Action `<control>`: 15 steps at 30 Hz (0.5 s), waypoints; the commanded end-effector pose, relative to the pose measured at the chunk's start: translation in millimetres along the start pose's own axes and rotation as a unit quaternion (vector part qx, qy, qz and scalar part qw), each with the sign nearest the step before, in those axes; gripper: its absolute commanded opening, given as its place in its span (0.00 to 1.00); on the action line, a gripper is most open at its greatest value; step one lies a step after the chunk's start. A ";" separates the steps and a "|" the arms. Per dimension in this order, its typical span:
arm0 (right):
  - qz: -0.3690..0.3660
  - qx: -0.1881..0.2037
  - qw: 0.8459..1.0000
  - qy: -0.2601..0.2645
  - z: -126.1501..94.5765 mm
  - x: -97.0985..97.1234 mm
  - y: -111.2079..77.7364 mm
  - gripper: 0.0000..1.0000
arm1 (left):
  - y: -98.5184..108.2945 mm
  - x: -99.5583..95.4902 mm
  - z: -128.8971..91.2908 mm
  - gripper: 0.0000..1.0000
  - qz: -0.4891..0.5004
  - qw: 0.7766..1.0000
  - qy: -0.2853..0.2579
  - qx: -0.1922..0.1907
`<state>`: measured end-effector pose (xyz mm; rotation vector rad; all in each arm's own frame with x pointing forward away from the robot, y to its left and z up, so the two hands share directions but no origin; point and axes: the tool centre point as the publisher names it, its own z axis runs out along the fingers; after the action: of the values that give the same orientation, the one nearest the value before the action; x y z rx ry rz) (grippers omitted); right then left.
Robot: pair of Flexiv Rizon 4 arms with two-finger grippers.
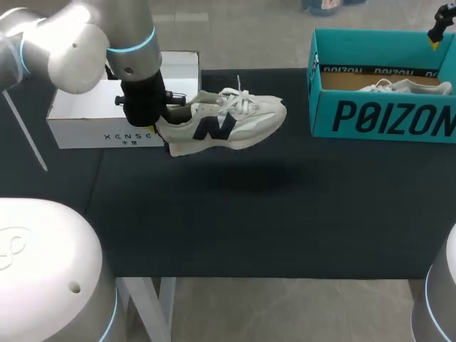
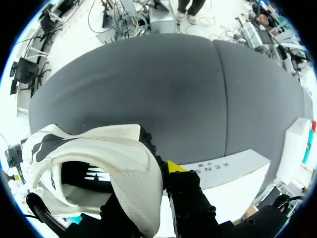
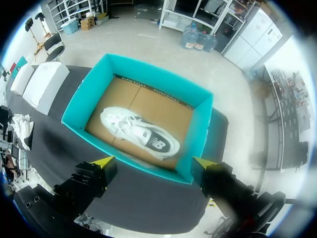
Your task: Take the shoe out of the shoebox, open the shoe tongue, remove and reinsert the insole, then place the shoe into the shoebox
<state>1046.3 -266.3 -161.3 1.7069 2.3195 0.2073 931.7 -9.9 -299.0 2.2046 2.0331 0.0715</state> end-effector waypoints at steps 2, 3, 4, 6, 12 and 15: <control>0.000 0.000 1.000 0.000 -0.1 0.2 -0.2 1.00 | -12.0 -22.3 5.5 0.00 0.005 1.000 0.018 -0.003; 0.000 0.000 1.000 0.000 -0.1 0.2 -0.2 1.00 | -15.1 -24.9 6.6 0.00 0.006 1.000 0.024 0.000; 0.000 0.000 1.000 0.000 -0.1 0.2 -0.2 1.00 | -18.3 -27.4 7.9 0.00 0.006 1.000 0.025 -0.001; 0.000 0.000 1.000 0.000 -0.1 0.2 -0.2 1.00 | -25.4 -32.7 10.6 0.00 0.004 0.999 0.032 -0.001; 0.000 0.000 1.000 0.000 -0.1 0.2 -0.2 1.00 | -45.2 -37.9 25.3 0.00 -0.004 0.999 0.042 0.010; 0.000 0.000 1.000 0.000 -0.1 0.2 -0.2 1.00 | -56.2 -43.0 34.1 0.00 0.004 0.999 0.040 0.018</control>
<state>1046.3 -266.3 -161.3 1.7069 2.3196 0.2074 881.4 -46.9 -330.5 2.2703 2.0875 0.1177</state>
